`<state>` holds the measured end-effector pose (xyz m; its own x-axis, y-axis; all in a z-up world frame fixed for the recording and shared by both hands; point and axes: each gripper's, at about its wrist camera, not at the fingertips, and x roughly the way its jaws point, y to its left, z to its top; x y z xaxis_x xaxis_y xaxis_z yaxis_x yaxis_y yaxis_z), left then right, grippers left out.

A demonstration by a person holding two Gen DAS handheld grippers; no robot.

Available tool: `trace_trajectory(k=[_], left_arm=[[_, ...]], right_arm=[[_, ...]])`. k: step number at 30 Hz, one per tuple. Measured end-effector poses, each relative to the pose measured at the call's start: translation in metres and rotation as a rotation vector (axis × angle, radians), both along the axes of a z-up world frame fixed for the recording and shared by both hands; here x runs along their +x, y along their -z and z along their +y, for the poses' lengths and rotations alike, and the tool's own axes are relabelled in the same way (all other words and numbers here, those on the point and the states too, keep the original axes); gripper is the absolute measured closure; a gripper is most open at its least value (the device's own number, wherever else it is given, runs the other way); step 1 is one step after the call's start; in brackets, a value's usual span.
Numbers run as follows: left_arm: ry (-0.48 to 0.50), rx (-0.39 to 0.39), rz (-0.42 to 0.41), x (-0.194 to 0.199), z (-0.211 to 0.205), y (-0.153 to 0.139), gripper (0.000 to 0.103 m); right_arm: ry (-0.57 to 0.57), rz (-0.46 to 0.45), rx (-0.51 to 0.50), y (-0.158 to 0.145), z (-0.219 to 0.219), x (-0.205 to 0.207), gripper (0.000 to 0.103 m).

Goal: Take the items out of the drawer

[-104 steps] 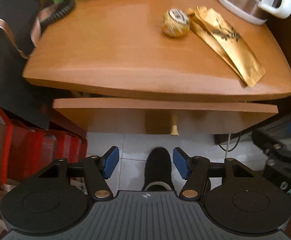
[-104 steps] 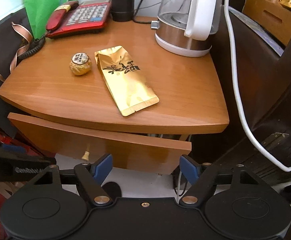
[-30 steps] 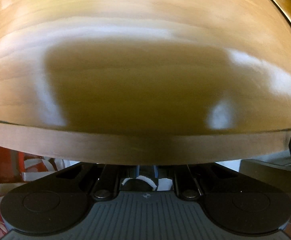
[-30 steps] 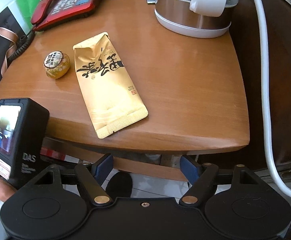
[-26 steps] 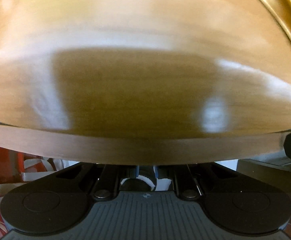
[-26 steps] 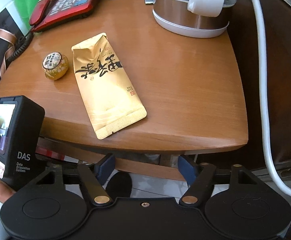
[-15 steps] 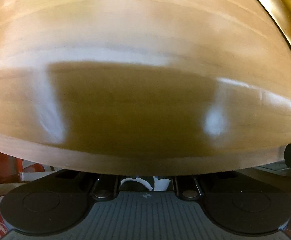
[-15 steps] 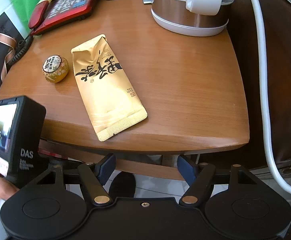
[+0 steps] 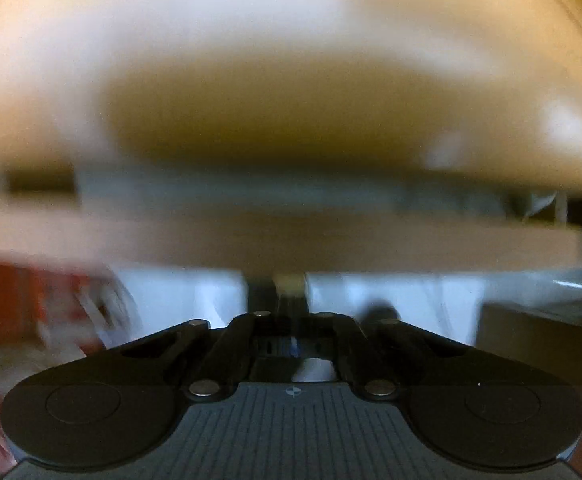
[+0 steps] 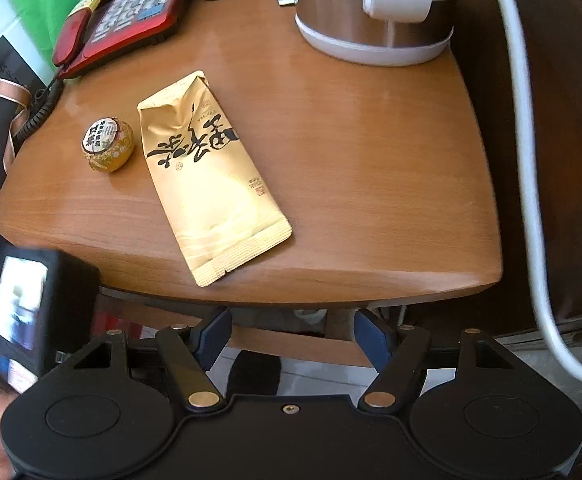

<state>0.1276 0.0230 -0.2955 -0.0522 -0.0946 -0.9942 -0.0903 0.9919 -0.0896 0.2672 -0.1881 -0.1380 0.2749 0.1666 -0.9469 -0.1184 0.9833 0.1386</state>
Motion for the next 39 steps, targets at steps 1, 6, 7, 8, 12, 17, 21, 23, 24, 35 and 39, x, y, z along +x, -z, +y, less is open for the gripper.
trace_trajectory(k=[1, 6, 7, 8, 12, 17, 21, 23, 24, 35, 39], left_arm=[[0.017, 0.019, -0.015, -0.007, -0.001, 0.002, 0.103], [0.065, 0.014, -0.070, -0.041, 0.001, -0.014, 0.103], [0.081, 0.029, -0.082, -0.023, 0.019, -0.019, 0.100], [0.090, 0.031, -0.090, -0.013, 0.025, -0.026, 0.096], [0.089, -0.022, -0.103, 0.013, 0.009, -0.045, 0.085], [0.088, -0.024, -0.131, 0.040, -0.010, -0.051, 0.071], [0.073, -0.041, -0.144, 0.051, -0.004, -0.063, 0.071], [0.064, -0.043, -0.147, 0.055, -0.005, -0.064, 0.071], [0.058, -0.044, -0.144, 0.058, -0.006, -0.064, 0.071], [0.011, -0.012, -0.112, 0.081, -0.014, -0.042, 0.083], [-0.011, 0.007, -0.094, 0.087, -0.015, -0.032, 0.089]], right_arm=[[0.002, -0.001, 0.001, 0.000, 0.000, 0.000, 0.037], [-0.008, 0.008, -0.007, 0.000, 0.004, 0.002, 0.036], [-0.014, 0.010, -0.009, 0.000, 0.005, 0.003, 0.036], [-0.020, 0.015, -0.011, 0.001, 0.005, 0.003, 0.036], [-0.009, 0.030, 0.007, 0.000, 0.000, 0.004, 0.035], [-0.025, 0.049, -0.004, 0.006, 0.004, 0.007, 0.035], [-0.025, 0.047, -0.003, 0.006, 0.005, 0.006, 0.035], [-0.027, 0.047, -0.003, 0.006, 0.005, 0.005, 0.035], [-0.029, 0.051, -0.003, 0.007, 0.005, 0.006, 0.035], [-0.028, 0.059, 0.000, 0.009, 0.007, 0.006, 0.035], [-0.025, 0.060, 0.004, 0.010, 0.009, 0.007, 0.035]])
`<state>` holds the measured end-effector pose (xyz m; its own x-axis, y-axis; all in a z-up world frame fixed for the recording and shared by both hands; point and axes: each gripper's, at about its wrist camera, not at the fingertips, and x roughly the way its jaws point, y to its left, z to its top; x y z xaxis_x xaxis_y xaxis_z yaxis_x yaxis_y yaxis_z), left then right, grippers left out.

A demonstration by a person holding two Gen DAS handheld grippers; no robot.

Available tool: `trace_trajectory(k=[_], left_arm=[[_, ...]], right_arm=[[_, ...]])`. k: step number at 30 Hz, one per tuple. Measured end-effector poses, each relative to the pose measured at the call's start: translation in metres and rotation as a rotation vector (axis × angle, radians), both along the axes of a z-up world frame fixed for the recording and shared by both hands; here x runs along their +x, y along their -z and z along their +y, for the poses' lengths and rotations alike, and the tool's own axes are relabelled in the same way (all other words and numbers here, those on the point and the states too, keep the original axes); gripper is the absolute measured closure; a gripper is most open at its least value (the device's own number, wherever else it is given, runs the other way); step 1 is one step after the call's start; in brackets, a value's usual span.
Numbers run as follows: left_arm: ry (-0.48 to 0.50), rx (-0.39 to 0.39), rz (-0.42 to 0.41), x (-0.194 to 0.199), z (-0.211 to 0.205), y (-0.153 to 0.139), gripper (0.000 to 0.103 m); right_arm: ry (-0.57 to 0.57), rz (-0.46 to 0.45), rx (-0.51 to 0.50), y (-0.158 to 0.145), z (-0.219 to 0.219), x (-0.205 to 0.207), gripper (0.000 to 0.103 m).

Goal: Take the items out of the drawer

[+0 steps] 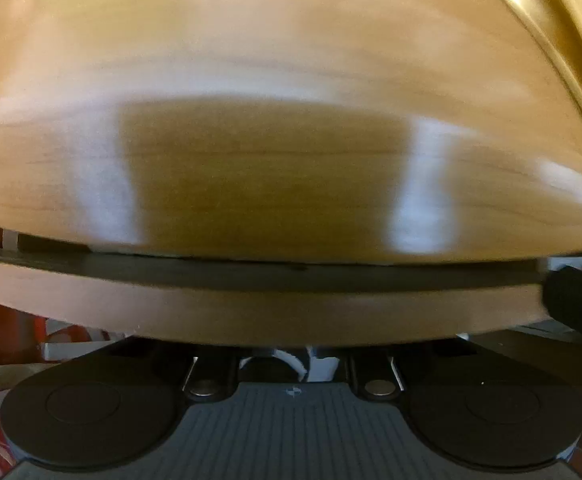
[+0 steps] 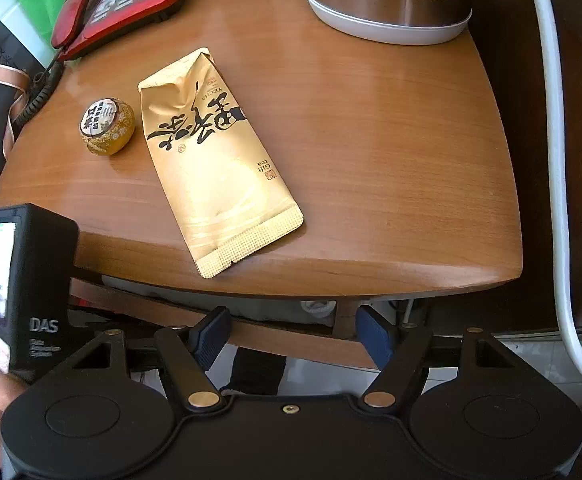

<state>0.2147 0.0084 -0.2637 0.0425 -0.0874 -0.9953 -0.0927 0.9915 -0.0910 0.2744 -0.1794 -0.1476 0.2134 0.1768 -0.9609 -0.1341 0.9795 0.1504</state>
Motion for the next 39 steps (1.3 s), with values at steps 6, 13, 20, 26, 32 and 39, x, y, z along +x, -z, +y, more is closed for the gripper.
trace_trajectory(k=[6, 13, 20, 26, 32, 39], left_arm=[[-0.032, 0.009, -0.009, 0.002, -0.003, -0.002, 0.090], [-0.034, 0.010, -0.021, 0.001, -0.007, -0.007, 0.090], [-0.013, 0.002, -0.017, 0.008, -0.010, -0.011, 0.090], [0.017, 0.017, -0.028, 0.017, -0.018, -0.023, 0.089], [0.000, -0.018, -0.012, 0.023, -0.015, -0.016, 0.090], [0.002, -0.025, 0.001, 0.020, -0.020, -0.018, 0.090]], right_arm=[[0.004, 0.010, 0.016, 0.003, 0.004, 0.003, 0.035], [0.002, 0.009, 0.004, -0.002, 0.001, 0.002, 0.036], [0.025, 0.032, 0.049, 0.003, 0.006, 0.007, 0.035], [0.036, 0.015, 0.055, 0.005, 0.008, 0.006, 0.035], [0.016, 0.026, 0.059, 0.004, 0.009, 0.007, 0.035], [-0.010, 0.055, 0.060, 0.007, 0.016, 0.005, 0.035]])
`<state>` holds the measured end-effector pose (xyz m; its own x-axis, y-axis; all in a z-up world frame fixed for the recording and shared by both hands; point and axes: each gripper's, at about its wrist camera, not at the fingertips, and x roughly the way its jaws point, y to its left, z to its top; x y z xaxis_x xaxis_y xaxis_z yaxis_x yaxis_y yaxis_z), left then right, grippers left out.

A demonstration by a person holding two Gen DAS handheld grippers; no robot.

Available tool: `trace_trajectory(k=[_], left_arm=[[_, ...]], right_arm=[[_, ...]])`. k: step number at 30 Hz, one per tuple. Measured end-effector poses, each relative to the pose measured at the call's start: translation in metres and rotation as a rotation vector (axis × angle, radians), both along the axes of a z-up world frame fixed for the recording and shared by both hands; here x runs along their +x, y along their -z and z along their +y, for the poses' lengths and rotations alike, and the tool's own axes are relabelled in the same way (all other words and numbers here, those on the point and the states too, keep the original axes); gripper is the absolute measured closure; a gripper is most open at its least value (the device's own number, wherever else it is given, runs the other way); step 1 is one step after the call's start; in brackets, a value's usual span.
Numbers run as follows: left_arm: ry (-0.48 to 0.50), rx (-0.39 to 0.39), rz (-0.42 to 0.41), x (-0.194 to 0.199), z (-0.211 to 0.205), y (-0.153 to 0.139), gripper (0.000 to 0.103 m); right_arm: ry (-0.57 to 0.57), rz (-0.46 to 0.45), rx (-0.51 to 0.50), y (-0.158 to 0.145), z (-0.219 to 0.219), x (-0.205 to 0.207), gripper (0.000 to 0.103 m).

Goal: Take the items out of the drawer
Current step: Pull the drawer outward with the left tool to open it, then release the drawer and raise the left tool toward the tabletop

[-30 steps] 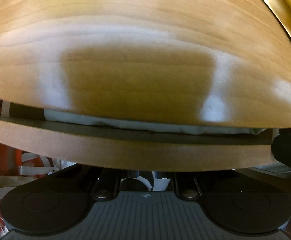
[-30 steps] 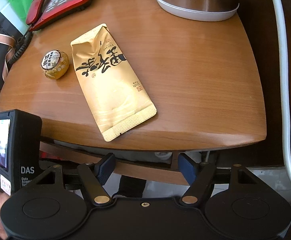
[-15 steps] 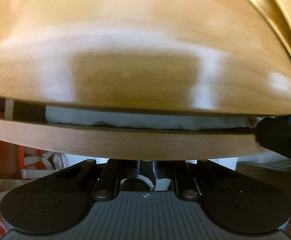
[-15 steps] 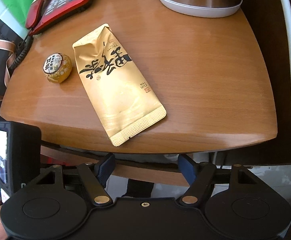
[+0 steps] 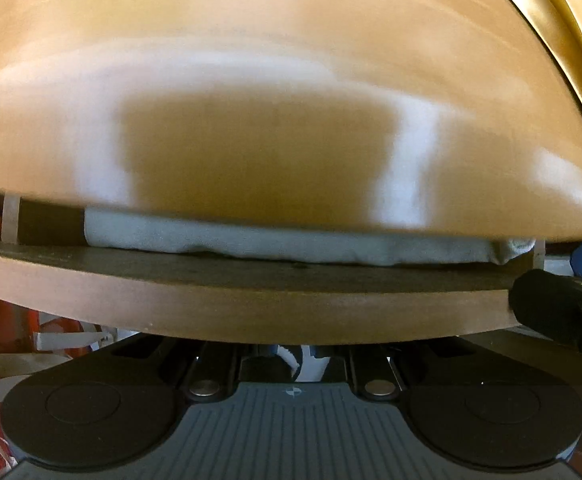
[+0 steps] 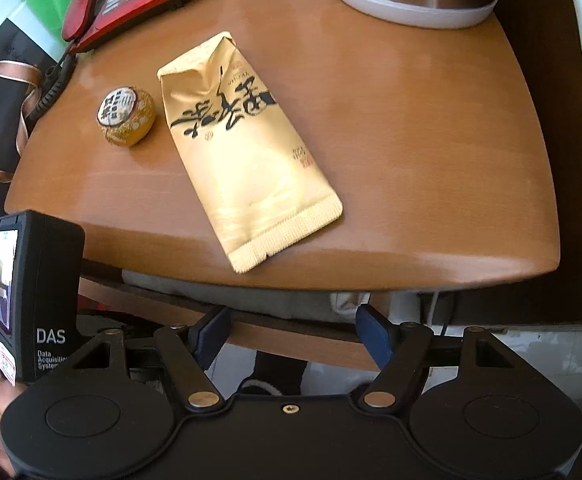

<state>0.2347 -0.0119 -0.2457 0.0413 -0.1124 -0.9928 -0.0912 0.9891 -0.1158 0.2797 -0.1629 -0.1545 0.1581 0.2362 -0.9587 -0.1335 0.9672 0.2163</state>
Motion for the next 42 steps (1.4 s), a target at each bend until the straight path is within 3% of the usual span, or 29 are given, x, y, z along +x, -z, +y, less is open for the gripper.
trace_trajectory(k=[20, 25, 33, 37, 42], left_arm=[[0.085, 0.029, 0.018, -0.023, -0.044, 0.003, 0.090], [0.103, 0.030, 0.024, -0.032, -0.014, -0.003, 0.090], [0.101, 0.019, 0.026, -0.033, -0.017, 0.014, 0.090], [0.109, 0.026, 0.007, -0.029, -0.020, 0.011, 0.089], [0.119, 0.010, -0.001, -0.036, -0.020, -0.013, 0.089]], right_arm=[[-0.025, 0.012, 0.002, 0.000, 0.003, -0.052, 0.035], [-0.034, 0.012, 0.000, 0.000, 0.004, -0.063, 0.035], [-0.029, 0.014, 0.021, -0.002, -0.005, -0.072, 0.036], [0.017, 0.028, 0.070, -0.001, -0.015, -0.074, 0.039], [0.065, 0.046, 0.104, 0.006, -0.011, -0.069, 0.041]])
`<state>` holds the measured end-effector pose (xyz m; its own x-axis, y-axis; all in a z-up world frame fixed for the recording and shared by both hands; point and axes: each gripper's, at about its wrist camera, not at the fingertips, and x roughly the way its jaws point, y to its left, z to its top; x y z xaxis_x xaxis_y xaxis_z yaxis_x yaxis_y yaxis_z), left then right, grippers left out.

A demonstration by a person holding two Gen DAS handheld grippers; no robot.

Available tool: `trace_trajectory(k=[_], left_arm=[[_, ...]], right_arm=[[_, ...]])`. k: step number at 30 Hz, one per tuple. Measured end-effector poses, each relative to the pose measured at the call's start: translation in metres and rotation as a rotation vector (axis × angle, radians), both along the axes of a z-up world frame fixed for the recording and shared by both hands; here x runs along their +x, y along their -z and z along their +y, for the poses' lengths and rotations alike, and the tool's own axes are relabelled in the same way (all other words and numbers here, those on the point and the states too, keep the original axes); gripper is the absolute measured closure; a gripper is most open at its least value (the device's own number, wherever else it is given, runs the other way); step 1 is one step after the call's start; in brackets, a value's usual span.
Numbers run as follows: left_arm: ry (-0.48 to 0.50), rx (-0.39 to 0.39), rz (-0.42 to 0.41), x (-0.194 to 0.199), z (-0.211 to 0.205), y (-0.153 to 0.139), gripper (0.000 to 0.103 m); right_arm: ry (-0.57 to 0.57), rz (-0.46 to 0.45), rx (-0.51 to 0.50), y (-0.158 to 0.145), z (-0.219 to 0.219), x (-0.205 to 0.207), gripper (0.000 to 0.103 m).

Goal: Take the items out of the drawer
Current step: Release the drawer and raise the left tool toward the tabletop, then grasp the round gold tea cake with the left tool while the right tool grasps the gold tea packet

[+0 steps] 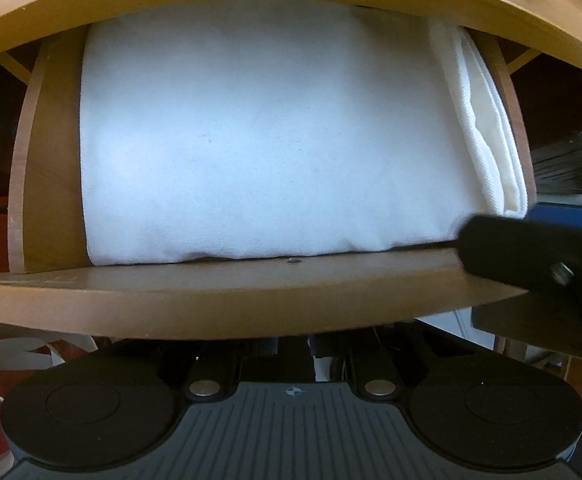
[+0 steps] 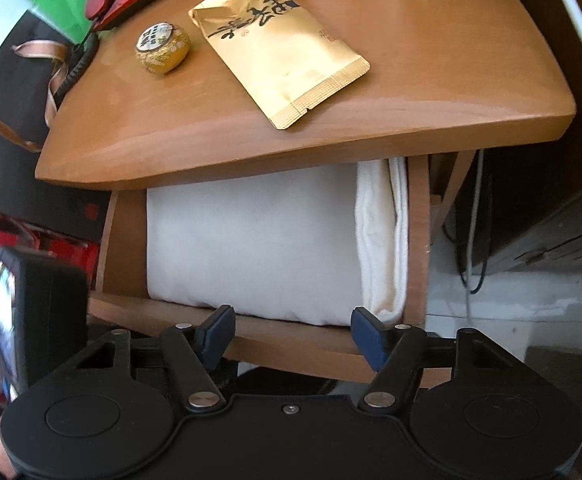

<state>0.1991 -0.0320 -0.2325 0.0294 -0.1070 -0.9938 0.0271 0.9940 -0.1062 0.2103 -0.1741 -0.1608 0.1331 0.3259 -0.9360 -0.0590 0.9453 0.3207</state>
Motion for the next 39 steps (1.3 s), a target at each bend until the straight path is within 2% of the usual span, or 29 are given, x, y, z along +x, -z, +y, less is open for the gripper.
trace_trajectory(k=[3, 10, 12, 13, 17, 20, 22, 26, 29, 34, 39], left_arm=[[0.009, -0.021, -0.006, 0.000, 0.009, -0.002, 0.089], [0.054, 0.001, -0.060, -0.008, 0.021, -0.053, 0.089], [0.062, -0.003, -0.077, -0.009, 0.025, -0.060, 0.089], [0.067, -0.006, -0.086, -0.007, 0.025, -0.053, 0.089], [0.079, -0.045, -0.096, -0.008, 0.032, -0.090, 0.089], [0.089, -0.060, -0.107, -0.003, 0.039, -0.090, 0.089], [0.088, -0.074, -0.114, -0.002, 0.043, -0.090, 0.088], [0.068, -0.124, -0.125, 0.006, 0.050, -0.112, 0.084], [0.055, -0.148, -0.154, 0.013, 0.053, -0.123, 0.081], [0.007, -0.173, -0.218, 0.031, 0.063, -0.149, 0.080], [-0.058, -0.170, -0.329, 0.067, 0.069, -0.171, 0.063]], right_arm=[[0.015, 0.008, -0.012, 0.006, 0.004, 0.002, 0.042], [0.005, 0.033, -0.033, 0.014, 0.009, 0.006, 0.042], [0.004, 0.025, -0.040, 0.013, 0.011, 0.003, 0.042], [0.004, 0.028, -0.037, 0.014, 0.011, 0.002, 0.042], [0.006, 0.036, -0.033, 0.015, 0.010, 0.000, 0.042], [-0.004, 0.012, -0.038, 0.013, 0.009, -0.001, 0.042], [-0.024, -0.025, -0.048, 0.006, 0.010, -0.002, 0.042], [-0.077, -0.094, -0.046, -0.020, 0.012, -0.002, 0.042], [-0.112, -0.153, -0.039, -0.043, 0.012, 0.001, 0.040], [-0.110, -0.278, -0.041, -0.075, 0.007, 0.020, 0.035], [-0.134, -0.347, -0.073, -0.081, 0.010, 0.049, 0.033]])
